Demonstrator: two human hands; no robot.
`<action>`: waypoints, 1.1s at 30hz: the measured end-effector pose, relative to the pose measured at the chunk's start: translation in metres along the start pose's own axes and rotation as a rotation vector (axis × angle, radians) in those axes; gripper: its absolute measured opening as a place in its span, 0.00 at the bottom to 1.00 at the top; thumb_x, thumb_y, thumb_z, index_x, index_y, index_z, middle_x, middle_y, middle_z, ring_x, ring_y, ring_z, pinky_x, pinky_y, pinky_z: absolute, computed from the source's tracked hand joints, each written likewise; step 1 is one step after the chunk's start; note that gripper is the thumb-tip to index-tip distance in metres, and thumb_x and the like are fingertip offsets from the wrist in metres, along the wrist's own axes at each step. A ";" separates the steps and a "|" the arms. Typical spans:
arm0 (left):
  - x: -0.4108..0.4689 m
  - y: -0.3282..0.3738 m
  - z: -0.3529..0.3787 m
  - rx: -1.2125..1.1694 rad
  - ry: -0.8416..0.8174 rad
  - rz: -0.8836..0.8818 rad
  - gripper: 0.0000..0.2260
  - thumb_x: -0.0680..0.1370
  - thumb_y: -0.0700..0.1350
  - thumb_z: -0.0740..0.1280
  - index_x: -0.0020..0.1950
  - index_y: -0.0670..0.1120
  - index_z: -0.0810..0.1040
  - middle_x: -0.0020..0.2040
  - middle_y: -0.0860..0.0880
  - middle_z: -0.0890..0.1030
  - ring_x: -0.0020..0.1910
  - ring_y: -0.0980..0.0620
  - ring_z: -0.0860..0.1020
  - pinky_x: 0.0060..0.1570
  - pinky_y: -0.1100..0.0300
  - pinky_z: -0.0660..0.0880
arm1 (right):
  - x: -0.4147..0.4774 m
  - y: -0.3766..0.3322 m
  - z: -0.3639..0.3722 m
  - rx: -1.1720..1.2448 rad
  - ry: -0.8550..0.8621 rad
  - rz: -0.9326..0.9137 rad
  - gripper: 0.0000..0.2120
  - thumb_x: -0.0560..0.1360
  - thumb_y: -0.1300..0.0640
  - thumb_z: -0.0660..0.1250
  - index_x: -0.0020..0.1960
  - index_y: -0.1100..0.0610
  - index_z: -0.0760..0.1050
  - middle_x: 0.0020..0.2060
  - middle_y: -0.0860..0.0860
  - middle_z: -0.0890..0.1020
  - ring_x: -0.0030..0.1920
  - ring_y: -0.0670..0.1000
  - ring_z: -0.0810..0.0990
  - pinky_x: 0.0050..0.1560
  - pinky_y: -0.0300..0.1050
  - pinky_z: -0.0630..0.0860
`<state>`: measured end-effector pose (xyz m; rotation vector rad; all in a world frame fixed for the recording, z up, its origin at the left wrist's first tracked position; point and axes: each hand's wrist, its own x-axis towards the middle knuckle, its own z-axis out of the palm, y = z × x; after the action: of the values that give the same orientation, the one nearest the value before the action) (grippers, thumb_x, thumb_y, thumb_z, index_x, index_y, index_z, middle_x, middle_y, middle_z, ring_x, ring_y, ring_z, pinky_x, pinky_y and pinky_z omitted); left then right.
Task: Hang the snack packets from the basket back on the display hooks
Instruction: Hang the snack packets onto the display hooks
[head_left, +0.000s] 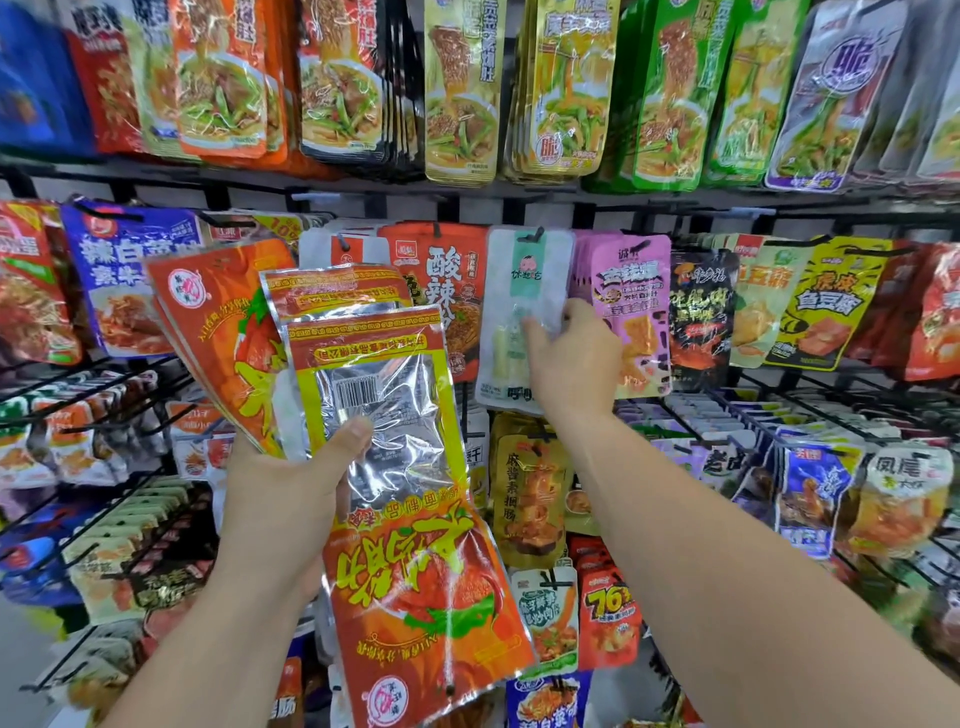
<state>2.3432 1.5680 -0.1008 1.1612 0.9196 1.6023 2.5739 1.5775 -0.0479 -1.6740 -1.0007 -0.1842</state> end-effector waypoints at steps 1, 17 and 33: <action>0.000 -0.001 0.001 0.010 -0.007 0.007 0.13 0.76 0.41 0.77 0.50 0.44 0.72 0.28 0.44 0.67 0.18 0.56 0.63 0.20 0.68 0.64 | -0.007 0.004 0.000 -0.003 -0.002 -0.028 0.15 0.80 0.51 0.71 0.63 0.57 0.77 0.50 0.52 0.85 0.49 0.55 0.83 0.46 0.50 0.79; 0.007 -0.006 0.002 0.029 -0.045 0.059 0.10 0.78 0.40 0.76 0.49 0.39 0.76 0.24 0.47 0.69 0.18 0.53 0.63 0.22 0.66 0.61 | 0.012 0.009 -0.003 -0.757 -0.218 -0.783 0.34 0.81 0.58 0.63 0.83 0.58 0.55 0.84 0.57 0.48 0.83 0.62 0.46 0.81 0.60 0.51; 0.010 0.001 0.006 0.037 -0.016 0.030 0.12 0.76 0.42 0.77 0.50 0.38 0.77 0.23 0.49 0.69 0.18 0.53 0.63 0.23 0.66 0.63 | 0.035 -0.008 0.010 -0.821 -0.377 -0.593 0.37 0.80 0.62 0.60 0.84 0.60 0.45 0.84 0.56 0.43 0.83 0.59 0.42 0.82 0.58 0.48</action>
<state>2.3474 1.5779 -0.0952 1.2176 0.9288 1.6036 2.5872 1.6046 -0.0255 -2.1273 -1.8695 -0.7751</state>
